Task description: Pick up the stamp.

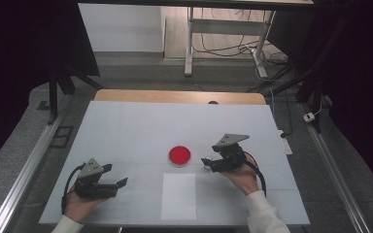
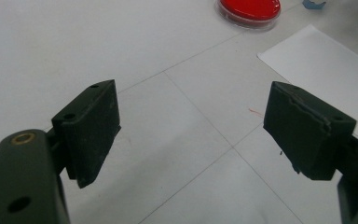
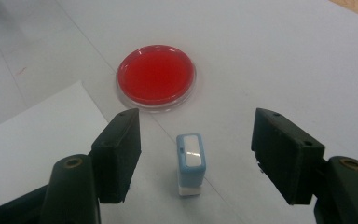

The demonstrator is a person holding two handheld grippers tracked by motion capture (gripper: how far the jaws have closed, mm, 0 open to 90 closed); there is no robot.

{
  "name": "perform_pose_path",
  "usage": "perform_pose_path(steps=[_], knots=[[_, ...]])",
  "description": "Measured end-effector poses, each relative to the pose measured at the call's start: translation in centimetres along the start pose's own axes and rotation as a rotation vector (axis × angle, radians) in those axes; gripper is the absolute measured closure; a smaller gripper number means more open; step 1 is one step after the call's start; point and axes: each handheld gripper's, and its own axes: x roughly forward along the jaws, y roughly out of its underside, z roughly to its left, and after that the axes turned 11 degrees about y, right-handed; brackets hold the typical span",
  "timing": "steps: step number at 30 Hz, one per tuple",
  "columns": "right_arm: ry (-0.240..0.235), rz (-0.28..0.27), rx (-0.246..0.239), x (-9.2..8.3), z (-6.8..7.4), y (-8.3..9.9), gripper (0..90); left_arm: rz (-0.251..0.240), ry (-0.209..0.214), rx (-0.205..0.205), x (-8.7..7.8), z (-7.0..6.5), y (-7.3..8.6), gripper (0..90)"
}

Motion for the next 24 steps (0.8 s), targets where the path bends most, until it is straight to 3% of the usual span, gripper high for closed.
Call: perform_pose_path(steps=[7, 24], knots=[[0.027, 0.006, -0.012, 0.4, 0.1, 0.6, 40.2, 0.007, 0.002, 0.002, 0.2, 0.0, 0.1, 18.3], [0.001, 0.029, -0.021, 1.0, 0.3, 1.1, 57.7, 0.009, -0.003, 0.001, 0.1, 0.3, 0.1, 18.4]])
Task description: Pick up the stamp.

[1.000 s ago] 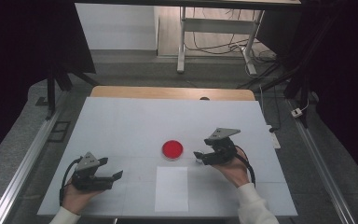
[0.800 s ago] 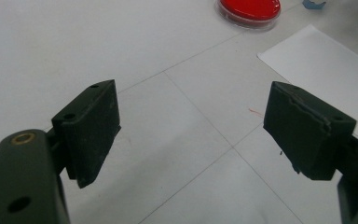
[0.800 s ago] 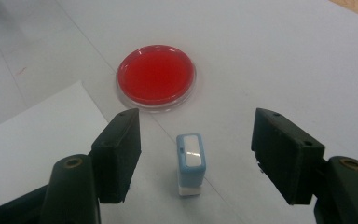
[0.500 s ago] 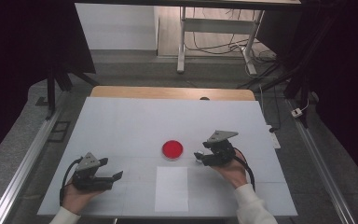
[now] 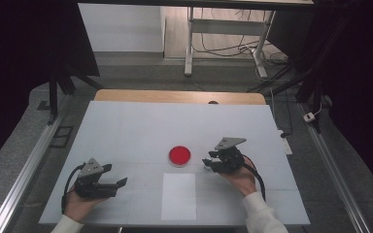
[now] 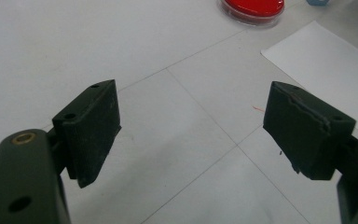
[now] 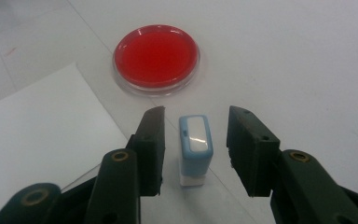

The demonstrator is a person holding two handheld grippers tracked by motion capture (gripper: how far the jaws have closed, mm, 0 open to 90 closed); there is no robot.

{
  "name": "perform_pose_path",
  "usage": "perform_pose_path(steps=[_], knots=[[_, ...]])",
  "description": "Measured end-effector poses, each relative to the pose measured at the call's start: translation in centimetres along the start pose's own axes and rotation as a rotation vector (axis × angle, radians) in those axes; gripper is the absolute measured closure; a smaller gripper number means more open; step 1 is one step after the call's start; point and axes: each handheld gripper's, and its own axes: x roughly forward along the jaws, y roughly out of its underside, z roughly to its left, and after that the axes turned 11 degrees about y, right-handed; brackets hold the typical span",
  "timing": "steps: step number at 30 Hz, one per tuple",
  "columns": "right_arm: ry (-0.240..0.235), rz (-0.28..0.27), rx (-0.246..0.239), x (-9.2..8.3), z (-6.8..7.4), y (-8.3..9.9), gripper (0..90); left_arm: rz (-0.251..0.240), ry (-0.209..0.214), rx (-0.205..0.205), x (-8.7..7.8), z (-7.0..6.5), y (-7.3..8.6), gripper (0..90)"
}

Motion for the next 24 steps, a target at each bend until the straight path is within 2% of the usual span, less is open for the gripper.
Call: perform_pose_path(steps=[8, 14, 24], knots=[[0.009, 0.013, -0.012, 0.29, 0.1, 0.16, 65.2, 0.001, 0.001, 0.0, 0.02, -0.01, 0.02, 18.4], [0.004, 0.02, -0.021, 0.56, 0.24, 0.3, 74.1, -0.004, 0.006, -0.006, -0.09, 0.08, 0.03, 18.4], [0.007, 0.018, -0.027, 0.52, 0.28, 0.34, 74.8, -0.003, 0.006, -0.005, -0.04, 0.07, 0.08, 18.4]])
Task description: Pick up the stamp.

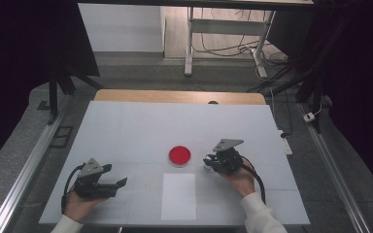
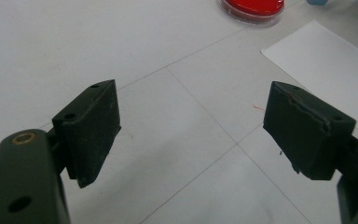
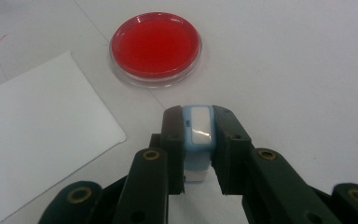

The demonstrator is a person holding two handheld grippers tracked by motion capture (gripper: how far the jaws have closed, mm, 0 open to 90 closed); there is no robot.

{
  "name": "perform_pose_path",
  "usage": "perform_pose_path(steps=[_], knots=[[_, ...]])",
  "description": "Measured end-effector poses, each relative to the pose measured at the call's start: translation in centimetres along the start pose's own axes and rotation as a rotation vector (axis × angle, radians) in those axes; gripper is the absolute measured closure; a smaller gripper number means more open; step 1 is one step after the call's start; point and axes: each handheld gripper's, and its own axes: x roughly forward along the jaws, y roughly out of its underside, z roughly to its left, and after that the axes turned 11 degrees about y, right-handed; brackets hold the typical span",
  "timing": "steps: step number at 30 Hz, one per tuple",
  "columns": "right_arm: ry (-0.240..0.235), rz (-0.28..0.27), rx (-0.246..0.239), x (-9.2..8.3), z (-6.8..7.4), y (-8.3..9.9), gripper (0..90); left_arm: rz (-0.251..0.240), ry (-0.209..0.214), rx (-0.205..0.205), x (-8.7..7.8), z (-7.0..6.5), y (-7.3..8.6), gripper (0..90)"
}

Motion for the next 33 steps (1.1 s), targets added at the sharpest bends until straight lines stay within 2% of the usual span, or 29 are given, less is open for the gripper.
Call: perform_pose_path(steps=[8, 14, 16, 19, 28, 33], knots=[[0.015, -0.017, 0.015, -0.3, -0.1, 0.0, 74.9, 0.009, -0.002, 0.004, 0.2, 0.0, 0.1, 18.4], [0.031, -0.054, 0.027, -0.8, -0.1, -0.1, 74.9, 0.008, -0.004, 0.005, 0.2, -0.1, 0.0, 18.5], [0.051, -0.078, 0.038, -1.2, -0.1, -0.2, 75.0, 0.009, -0.005, 0.005, 0.3, -0.1, 0.0, 18.5], [0.048, -0.105, 0.049, -1.6, -0.2, -0.3, 75.0, 0.01, -0.005, 0.005, 0.3, -0.1, 0.0, 18.5], [0.051, -0.134, 0.065, -2.3, -0.2, -0.6, 74.9, 0.015, -0.001, 0.007, 0.5, -0.1, 0.1, 18.6], [0.052, -0.175, 0.074, -2.9, -0.1, -1.0, 75.0, 0.014, -0.006, 0.009, 0.5, -0.2, 0.1, 18.6]])
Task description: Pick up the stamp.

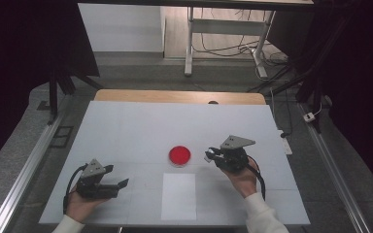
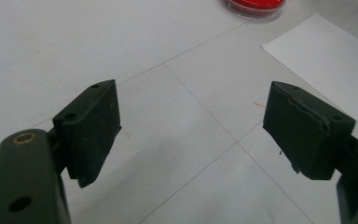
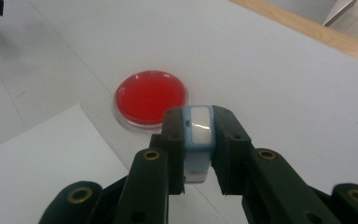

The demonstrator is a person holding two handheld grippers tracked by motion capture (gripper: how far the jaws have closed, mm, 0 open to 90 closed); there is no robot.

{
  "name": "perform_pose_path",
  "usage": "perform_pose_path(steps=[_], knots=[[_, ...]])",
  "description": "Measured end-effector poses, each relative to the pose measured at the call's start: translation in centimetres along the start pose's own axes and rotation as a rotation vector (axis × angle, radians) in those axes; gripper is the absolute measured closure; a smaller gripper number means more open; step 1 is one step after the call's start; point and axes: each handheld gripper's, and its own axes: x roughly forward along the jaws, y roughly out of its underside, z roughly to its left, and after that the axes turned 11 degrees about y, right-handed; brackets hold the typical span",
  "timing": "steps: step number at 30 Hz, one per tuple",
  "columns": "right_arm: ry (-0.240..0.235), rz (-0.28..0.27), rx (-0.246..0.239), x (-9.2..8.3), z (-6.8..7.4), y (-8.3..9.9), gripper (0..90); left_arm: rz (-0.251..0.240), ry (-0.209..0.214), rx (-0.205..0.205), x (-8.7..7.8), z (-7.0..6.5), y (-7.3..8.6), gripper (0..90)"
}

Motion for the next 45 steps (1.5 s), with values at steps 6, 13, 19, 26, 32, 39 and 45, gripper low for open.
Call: perform_pose_path(steps=[6, 13, 19, 26, 32, 39, 45], knots=[[-0.01, -0.039, 0.032, -0.4, 0.1, -0.5, 75.0, -0.002, 0.003, 0.007, 0.1, -0.1, 0.0, 18.8], [-0.026, -0.058, 0.033, -0.7, 0.4, -0.9, 74.9, -0.005, -0.001, 0.01, 0.2, -0.2, 0.0, 18.8], [-0.04, -0.077, 0.026, -1.0, 0.7, -1.3, 74.9, -0.008, 0.004, 0.014, 0.2, -0.3, 0.0, 18.8], [-0.053, -0.092, 0.034, -1.3, 1.1, -1.6, 74.9, -0.004, 0.006, 0.012, 0.3, -0.2, 0.0, 18.9], [-0.071, -0.102, 0.059, -1.3, 1.3, -2.1, 74.9, 0.001, 0.013, 0.003, 0.9, -0.3, 0.0, 19.4], [-0.097, -0.126, 0.064, -1.2, 1.9, -2.7, 74.9, 0.004, 0.018, 0.018, 1.1, -0.4, 0.1, 19.6], [-0.12, -0.118, 0.057, -0.6, 2.9, -2.9, 74.9, -0.005, 0.02, 0.018, 1.1, -0.5, 0.0, 19.7]])
